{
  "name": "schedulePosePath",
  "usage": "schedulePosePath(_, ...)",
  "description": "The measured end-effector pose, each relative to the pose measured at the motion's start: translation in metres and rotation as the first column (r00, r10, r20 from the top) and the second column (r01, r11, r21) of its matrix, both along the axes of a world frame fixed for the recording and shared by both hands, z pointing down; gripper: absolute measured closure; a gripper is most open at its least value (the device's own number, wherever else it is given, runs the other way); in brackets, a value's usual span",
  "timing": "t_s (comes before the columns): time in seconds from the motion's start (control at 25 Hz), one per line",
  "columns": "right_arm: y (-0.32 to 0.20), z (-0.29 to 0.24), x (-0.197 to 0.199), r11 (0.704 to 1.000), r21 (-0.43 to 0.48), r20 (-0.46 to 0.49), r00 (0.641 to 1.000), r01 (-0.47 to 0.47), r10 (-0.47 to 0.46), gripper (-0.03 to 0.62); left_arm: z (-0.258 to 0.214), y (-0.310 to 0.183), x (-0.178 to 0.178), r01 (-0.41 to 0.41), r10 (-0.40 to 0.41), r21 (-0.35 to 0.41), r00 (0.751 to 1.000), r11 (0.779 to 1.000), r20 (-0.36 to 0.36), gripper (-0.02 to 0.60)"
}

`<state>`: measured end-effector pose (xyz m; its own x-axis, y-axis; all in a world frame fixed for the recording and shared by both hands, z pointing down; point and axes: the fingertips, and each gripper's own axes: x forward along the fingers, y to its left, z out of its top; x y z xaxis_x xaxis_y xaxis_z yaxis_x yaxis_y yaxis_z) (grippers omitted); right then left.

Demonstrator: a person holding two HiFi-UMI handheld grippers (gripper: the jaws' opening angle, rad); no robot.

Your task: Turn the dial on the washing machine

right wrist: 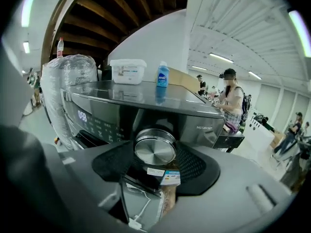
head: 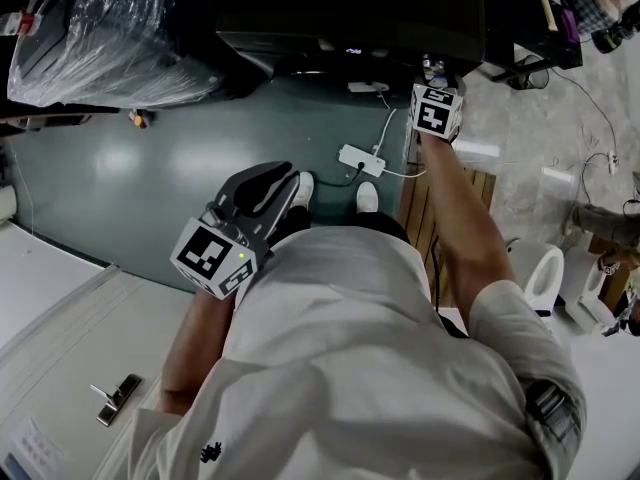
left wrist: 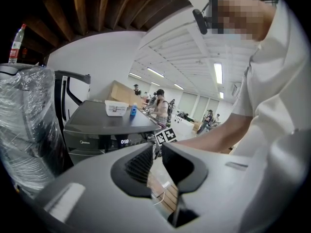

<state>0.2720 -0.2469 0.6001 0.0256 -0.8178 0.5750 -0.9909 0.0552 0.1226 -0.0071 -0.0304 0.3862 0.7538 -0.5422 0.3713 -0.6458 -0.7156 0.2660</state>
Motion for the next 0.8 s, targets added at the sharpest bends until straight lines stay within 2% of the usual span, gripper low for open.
schedulePosePath(0.12, -0.001, -0.001, 0.003, 0.999, 0.005, 0.126, 0.991, -0.051, 0.05, 0.322, 0.0, 0.0, 0.002, 0.001, -0.001, 0.0, 1.0, 1.0, -0.004, 0.495)
schedulePosePath(0.24, 0.0, 0.001, 0.007, 0.993, 0.005, 0.278, 0.954, -0.116, 0.11, 0.322, -0.001, -0.001, 0.004, -0.003, 0.003, 0.001, 1.0, 1.0, -0.008, 0.495)
schedulePosePath(0.32, 0.0, 0.001, 0.008, 0.992, 0.006, 0.316, 0.942, -0.122, 0.114, 0.322, -0.001, -0.001, 0.004, -0.005, 0.005, 0.001, 1.0, 1.0, -0.007, 0.495)
schedulePosePath(0.56, 0.0, -0.004, 0.008, 0.997, 0.039, 0.262, 0.964, -0.068, 0.055, 0.318, 0.001, -0.002, 0.005, -0.009, 0.009, -0.003, 1.0, 1.0, -0.005, 0.495)
schedulePosePath(0.8, 0.005, -0.011, 0.0, 0.996, 0.069, 0.05, 0.996, 0.065, -0.068, 0.318, -0.001, -0.003, 0.007, -0.015, 0.015, 0.0, 1.0, 1.0, -0.006, 0.495)
